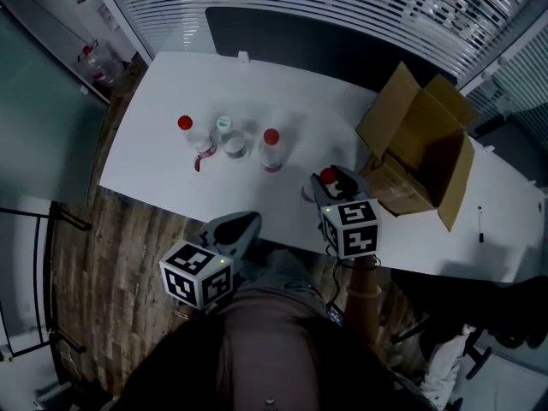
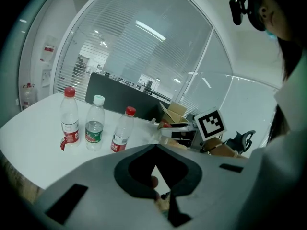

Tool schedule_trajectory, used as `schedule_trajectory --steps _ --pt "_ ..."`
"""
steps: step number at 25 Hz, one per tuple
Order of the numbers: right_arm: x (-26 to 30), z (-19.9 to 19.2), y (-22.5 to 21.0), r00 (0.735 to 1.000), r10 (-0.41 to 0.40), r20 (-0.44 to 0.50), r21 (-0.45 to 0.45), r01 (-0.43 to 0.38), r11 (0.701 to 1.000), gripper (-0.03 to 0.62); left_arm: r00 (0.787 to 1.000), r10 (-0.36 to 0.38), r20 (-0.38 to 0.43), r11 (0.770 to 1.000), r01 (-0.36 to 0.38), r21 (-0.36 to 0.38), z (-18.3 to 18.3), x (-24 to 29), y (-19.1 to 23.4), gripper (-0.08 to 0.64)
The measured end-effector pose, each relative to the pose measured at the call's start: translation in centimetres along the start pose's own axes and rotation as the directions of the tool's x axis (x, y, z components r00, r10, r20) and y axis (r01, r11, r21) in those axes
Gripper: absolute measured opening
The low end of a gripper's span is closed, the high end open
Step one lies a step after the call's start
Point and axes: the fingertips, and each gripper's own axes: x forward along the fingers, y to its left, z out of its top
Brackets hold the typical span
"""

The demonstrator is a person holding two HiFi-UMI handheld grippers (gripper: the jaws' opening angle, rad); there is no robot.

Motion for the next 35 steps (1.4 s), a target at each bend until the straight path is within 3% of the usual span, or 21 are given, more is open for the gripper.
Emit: schedule_trajectory --steps 8,22,26,32,35 --pt "-1.0 -0.8 0.5 0.999 -0.051 -0.014 0.046 0.051 0.998 0.175 0.999 -0.044 0.002 0.999 0.044 0.024 -0.1 -1.4 0.4 0.006" --pt "-6.2 -2.8 3.0 0.972 -0.234 0.026 0.152 0.227 0.962 0.176 0.985 -0.17 -0.02 0.981 0.171 0.095 -2.4 -5.9 0.9 0.006" --pt "-8.3 -2.4 4.4 0.959 -0.275 0.068 0.165 0.261 0.951 0.175 0.984 -0.179 -0.011 0.979 0.179 0.094 -2.9 -7.2 1.1 0.006" --pt "-10.6 -2.7 6.3 0.955 -0.272 0.119 0.176 0.25 0.952 0.173 0.985 -0.172 0.011 0.982 0.17 0.083 -3.8 -8.1 0.6 0.006" --pt "-12.0 -2.7 7.2 0.95 -0.275 0.149 0.176 0.248 0.953 0.139 0.988 -0.155 0.025 0.985 0.153 0.074 -4.2 -8.7 0.0 0.005"
